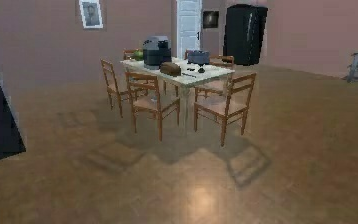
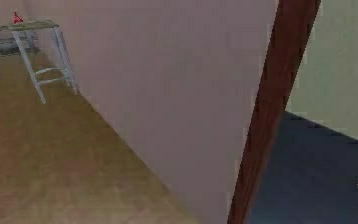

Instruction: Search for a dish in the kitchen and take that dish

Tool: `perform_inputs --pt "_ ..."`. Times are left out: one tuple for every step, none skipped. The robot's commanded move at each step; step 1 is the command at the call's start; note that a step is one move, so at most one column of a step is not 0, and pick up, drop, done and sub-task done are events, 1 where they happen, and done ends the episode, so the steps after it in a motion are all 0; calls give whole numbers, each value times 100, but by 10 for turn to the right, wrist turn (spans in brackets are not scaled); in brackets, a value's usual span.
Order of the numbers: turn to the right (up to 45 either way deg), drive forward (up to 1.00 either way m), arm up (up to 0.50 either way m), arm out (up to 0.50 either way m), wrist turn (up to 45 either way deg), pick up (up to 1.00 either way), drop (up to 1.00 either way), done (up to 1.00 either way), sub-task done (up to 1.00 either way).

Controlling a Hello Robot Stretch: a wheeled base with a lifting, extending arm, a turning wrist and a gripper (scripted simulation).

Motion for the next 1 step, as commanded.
perform_inputs --pt "360 0 0 0 0 0 0 0 0"
